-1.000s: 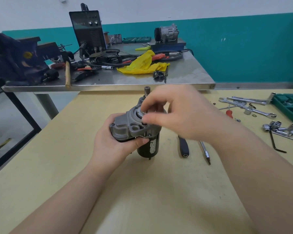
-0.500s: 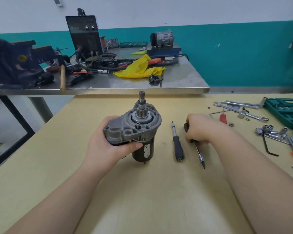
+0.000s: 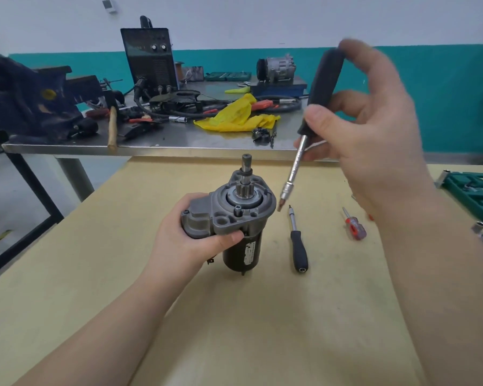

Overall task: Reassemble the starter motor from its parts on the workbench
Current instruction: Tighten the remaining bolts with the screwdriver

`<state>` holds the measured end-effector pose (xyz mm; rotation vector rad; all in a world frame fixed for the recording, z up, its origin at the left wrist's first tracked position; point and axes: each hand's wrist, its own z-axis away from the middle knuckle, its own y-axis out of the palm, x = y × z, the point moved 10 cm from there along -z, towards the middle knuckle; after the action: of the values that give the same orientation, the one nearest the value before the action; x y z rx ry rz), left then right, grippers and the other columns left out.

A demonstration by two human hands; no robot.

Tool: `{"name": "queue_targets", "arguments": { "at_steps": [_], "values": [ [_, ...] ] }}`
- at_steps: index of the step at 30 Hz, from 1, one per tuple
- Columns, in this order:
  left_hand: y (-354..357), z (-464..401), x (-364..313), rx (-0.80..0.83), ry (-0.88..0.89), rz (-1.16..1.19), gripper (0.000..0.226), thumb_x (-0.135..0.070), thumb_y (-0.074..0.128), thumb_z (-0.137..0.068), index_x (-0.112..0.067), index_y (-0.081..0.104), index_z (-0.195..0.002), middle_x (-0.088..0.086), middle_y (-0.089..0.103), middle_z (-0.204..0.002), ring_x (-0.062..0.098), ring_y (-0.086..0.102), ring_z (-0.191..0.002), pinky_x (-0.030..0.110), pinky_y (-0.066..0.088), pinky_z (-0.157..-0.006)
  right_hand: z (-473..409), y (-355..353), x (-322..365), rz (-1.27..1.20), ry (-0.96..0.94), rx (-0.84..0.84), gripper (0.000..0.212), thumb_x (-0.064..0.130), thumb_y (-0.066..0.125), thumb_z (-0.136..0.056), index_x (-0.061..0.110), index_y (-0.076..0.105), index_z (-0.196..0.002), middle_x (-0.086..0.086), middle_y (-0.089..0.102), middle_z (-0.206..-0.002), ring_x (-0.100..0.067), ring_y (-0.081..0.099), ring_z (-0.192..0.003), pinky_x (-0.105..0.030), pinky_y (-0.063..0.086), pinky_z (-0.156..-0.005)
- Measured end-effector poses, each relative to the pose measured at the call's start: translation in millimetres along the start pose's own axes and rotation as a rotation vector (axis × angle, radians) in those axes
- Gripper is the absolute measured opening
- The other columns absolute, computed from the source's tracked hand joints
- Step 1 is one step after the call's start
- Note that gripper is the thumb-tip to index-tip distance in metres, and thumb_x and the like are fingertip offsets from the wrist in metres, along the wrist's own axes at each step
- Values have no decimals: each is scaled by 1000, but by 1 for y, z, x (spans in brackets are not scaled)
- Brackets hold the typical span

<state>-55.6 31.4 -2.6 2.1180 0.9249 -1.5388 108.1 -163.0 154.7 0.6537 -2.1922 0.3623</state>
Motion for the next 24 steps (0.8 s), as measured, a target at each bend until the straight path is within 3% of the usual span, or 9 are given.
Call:
{"name": "queue_targets", "arguments": {
  "at_steps": [6,24],
  "values": [
    [5,-1,-1,2,-14,-18,61,-42,99,-56,-41,72,-110,-5,81,-107,12,79,-94,20,58,-68,15,19,29,0,-133,-30,57,5,69,-101,27,41,-145,-5,74,-96,-25,79,-81,-37,67,-64],
    [6,-4,1,7,-15,-25,61,-43,99,-53,-40,73,-108,-6,81,-105,11,78,-92,18,58,-69,12,42,19,-46,-126,19,65,5,71,-99,35,42,-149,0,73,-95,-24,79,-81,-33,66,-68]
  ]
}}
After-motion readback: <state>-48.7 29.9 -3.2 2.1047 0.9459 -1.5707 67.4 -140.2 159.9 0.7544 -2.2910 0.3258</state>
